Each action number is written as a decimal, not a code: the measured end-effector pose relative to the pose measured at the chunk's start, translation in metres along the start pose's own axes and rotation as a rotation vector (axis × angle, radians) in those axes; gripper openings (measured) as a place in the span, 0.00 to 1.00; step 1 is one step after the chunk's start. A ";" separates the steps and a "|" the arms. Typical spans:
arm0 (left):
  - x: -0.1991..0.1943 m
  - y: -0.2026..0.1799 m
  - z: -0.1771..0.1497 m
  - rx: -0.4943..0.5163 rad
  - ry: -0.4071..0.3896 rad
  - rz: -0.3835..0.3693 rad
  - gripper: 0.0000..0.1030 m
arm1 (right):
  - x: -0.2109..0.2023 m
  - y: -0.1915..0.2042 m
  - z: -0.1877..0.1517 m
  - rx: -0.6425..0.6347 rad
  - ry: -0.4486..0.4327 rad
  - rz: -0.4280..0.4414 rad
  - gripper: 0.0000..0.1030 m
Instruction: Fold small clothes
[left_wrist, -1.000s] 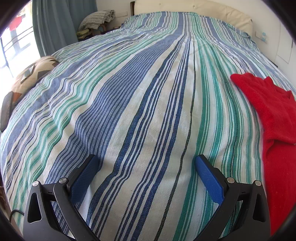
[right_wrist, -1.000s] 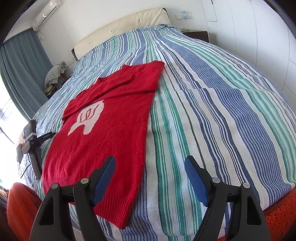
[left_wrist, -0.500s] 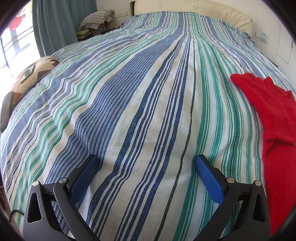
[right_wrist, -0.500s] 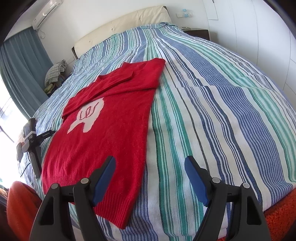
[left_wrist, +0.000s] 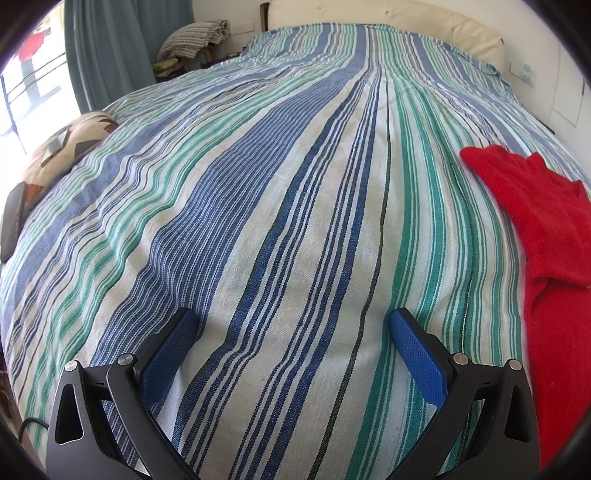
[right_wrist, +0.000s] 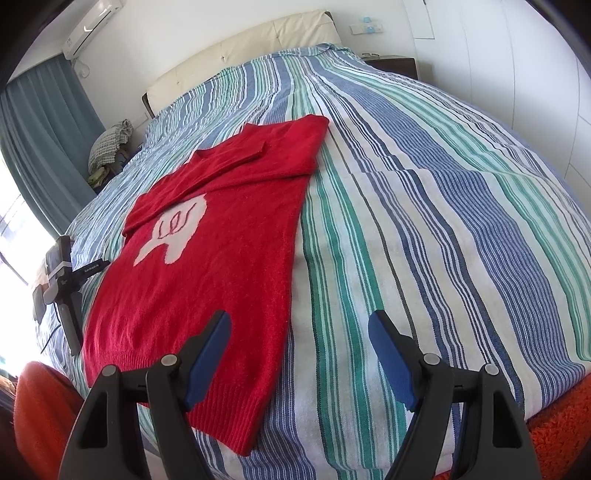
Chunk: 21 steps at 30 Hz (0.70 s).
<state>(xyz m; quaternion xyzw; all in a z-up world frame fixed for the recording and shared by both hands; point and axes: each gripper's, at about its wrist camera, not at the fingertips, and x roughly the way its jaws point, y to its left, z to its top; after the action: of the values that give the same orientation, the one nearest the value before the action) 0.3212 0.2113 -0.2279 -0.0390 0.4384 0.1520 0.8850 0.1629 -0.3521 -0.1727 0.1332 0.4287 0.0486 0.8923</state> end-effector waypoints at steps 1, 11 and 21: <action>0.001 0.000 0.001 0.000 0.000 0.000 1.00 | 0.001 0.000 0.000 0.001 0.001 0.000 0.74; 0.001 0.000 0.000 0.000 0.000 0.000 1.00 | 0.002 -0.004 0.000 0.023 0.003 0.006 0.74; 0.001 0.000 0.000 0.000 0.000 0.000 1.00 | 0.001 -0.006 0.000 0.031 0.003 0.008 0.74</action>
<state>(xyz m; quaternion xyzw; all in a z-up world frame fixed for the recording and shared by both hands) 0.3223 0.2114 -0.2286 -0.0390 0.4384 0.1520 0.8850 0.1636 -0.3577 -0.1752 0.1484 0.4300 0.0457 0.8894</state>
